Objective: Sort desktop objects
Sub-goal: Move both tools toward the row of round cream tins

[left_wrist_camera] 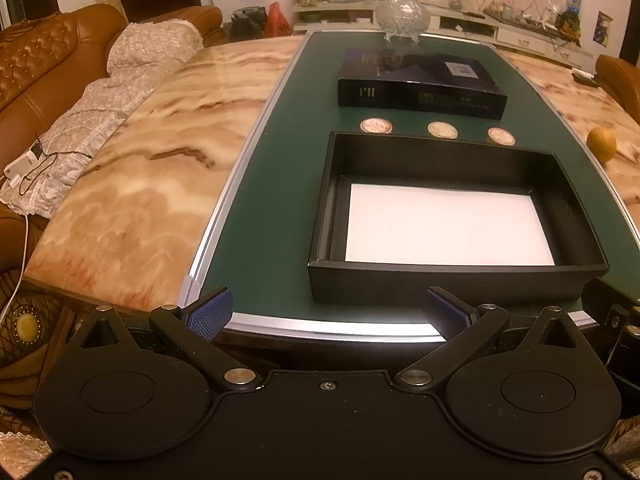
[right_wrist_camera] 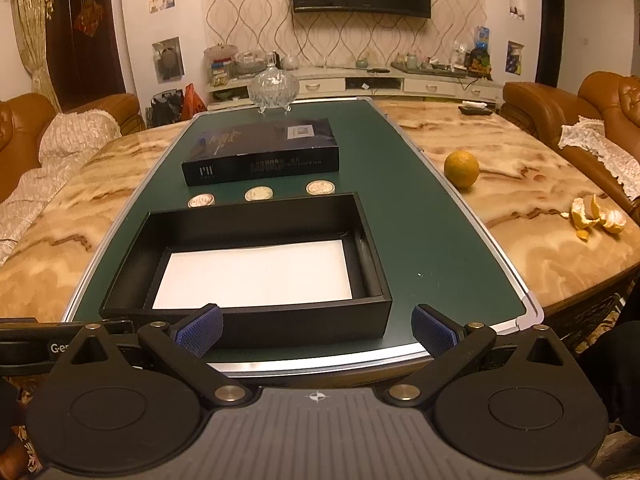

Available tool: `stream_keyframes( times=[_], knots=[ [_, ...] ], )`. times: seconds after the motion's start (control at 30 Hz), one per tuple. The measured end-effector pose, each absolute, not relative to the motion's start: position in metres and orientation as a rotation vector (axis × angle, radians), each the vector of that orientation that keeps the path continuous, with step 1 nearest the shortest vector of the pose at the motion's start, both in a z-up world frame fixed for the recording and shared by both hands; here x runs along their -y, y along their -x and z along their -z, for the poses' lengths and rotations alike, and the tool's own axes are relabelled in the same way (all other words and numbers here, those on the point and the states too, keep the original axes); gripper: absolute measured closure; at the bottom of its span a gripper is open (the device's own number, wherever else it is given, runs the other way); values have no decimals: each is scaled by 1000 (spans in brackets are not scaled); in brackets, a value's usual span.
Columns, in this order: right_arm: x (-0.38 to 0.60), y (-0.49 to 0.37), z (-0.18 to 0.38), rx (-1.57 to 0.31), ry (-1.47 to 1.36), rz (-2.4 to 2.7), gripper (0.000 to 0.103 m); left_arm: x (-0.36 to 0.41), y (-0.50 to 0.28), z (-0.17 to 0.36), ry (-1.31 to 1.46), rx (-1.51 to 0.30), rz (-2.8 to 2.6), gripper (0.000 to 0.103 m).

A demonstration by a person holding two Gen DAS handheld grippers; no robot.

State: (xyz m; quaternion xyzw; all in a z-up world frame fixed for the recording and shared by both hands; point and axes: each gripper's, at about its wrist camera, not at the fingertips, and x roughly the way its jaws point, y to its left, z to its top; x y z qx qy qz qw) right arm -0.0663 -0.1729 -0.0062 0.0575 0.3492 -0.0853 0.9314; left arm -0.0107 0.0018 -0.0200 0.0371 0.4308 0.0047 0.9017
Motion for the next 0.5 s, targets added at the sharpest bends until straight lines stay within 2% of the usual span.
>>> stream_keyframes(
  times=[0.5],
  knots=[
    [177, 56, 12, -757, -122, 168, 0, 7, 5, 18, -89, -883, 19, 0]
  ],
)
